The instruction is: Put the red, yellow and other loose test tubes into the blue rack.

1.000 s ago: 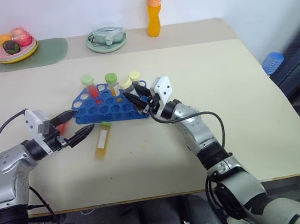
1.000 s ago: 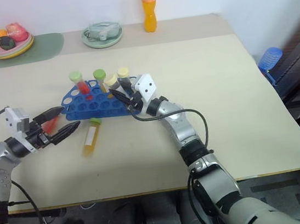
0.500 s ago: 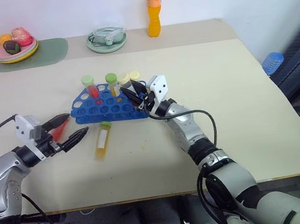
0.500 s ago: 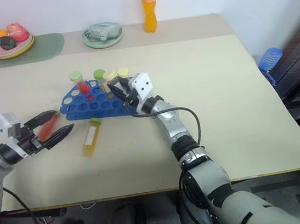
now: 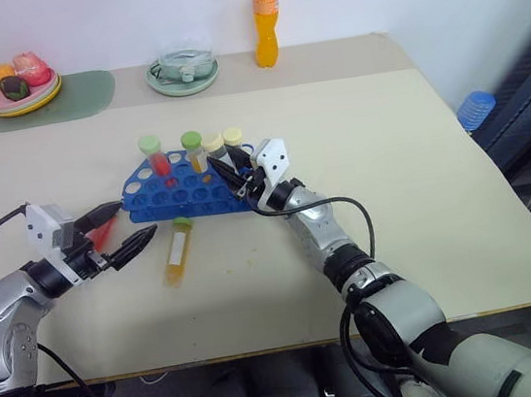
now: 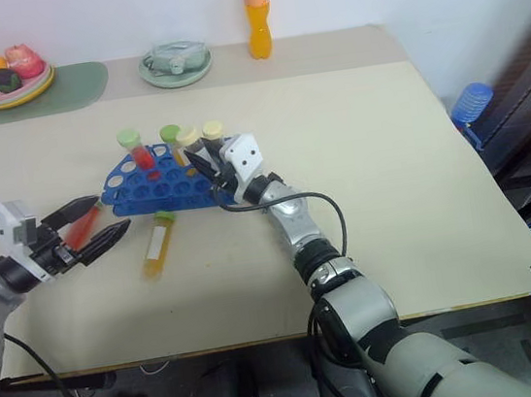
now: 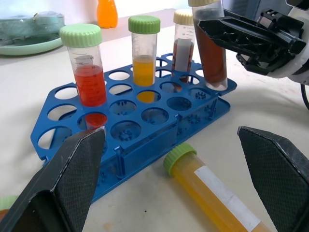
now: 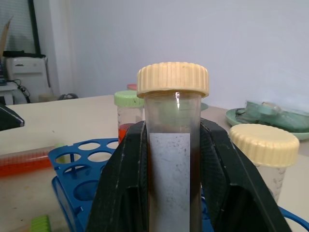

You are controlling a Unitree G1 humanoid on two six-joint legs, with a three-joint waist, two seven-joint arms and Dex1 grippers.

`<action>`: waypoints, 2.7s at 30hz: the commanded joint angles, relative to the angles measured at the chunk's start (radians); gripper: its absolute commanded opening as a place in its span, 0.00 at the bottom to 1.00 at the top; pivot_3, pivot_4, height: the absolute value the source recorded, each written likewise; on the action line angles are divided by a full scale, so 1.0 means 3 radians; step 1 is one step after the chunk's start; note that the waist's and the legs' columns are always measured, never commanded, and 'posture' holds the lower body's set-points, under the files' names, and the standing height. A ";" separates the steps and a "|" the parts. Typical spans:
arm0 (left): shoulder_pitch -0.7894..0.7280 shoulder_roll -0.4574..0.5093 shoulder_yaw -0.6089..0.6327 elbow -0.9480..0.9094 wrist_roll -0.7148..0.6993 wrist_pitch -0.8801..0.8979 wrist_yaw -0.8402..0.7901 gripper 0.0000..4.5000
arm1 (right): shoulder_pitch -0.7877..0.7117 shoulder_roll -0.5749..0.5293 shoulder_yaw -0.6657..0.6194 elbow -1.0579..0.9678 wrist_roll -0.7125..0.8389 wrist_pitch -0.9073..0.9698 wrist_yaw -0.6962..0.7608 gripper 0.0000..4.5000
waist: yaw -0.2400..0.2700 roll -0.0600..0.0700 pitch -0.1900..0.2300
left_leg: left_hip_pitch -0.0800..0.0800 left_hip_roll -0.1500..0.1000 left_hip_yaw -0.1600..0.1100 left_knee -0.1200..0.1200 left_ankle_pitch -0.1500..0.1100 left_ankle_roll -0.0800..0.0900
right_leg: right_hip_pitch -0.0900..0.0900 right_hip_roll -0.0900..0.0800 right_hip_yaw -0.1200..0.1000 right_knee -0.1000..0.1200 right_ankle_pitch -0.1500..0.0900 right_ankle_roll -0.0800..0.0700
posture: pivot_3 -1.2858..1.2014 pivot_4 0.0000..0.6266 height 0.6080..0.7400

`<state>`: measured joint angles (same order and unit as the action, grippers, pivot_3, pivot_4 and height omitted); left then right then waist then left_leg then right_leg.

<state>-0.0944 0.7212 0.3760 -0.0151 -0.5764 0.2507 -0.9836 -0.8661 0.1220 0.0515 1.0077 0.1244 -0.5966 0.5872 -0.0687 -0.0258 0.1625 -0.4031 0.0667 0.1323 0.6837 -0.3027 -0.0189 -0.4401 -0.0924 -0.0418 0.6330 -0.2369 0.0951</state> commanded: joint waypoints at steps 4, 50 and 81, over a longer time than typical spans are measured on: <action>-0.0023 0.0012 0.0104 -0.0082 -0.0064 -0.0022 0.0032 1.00 | 0.0275 -0.0035 -0.0110 0.0037 0.0085 -0.0298 0.0205 0.19 | 0.0014 0.0000 0.0000 | 0.0001 0.0000 -0.0001 0.0000 0.0000 0.0000 | 0.0002 -0.0001 0.0000 -0.0001 0.0000 0.0000 | 0.52 0.24 1.00; 0.0405 -0.0149 0.0314 -0.1290 -0.0593 0.1455 0.1308 1.00 | 0.1628 -0.1540 0.0297 -0.2406 -0.0223 0.0686 0.0734 0.99 | 0.0054 0.0010 -0.0187 | -0.0002 -0.0003 -0.0004 -0.0008 -0.0006 -0.0001 | 0.0006 -0.0001 -0.0003 -0.0010 -0.0002 0.0003 | 0.52 0.00 1.00; -0.1488 -0.0871 -0.0179 -0.0645 -0.1391 0.4546 0.4531 1.00 | 0.2415 -0.2614 -0.0030 -0.4146 0.0821 0.1761 0.1623 0.99 | 0.0098 -0.0012 -0.0295 | 0.0042 -0.0006 -0.0015 -0.0007 -0.0006 -0.0007 | 0.0047 0.0010 0.0000 -0.0014 -0.0004 0.0004 | 0.52 0.00 1.00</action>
<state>-0.5145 0.4595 0.3255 -0.2138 -0.9760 1.6062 0.3413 -0.1369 -0.6506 0.0684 -0.1950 0.3578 -0.0706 1.0757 -0.0393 -0.0293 0.0741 -0.3905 0.0649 0.1278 0.6819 -0.3044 -0.0209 -0.4259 -0.0895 -0.0420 0.6288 -0.2382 0.0961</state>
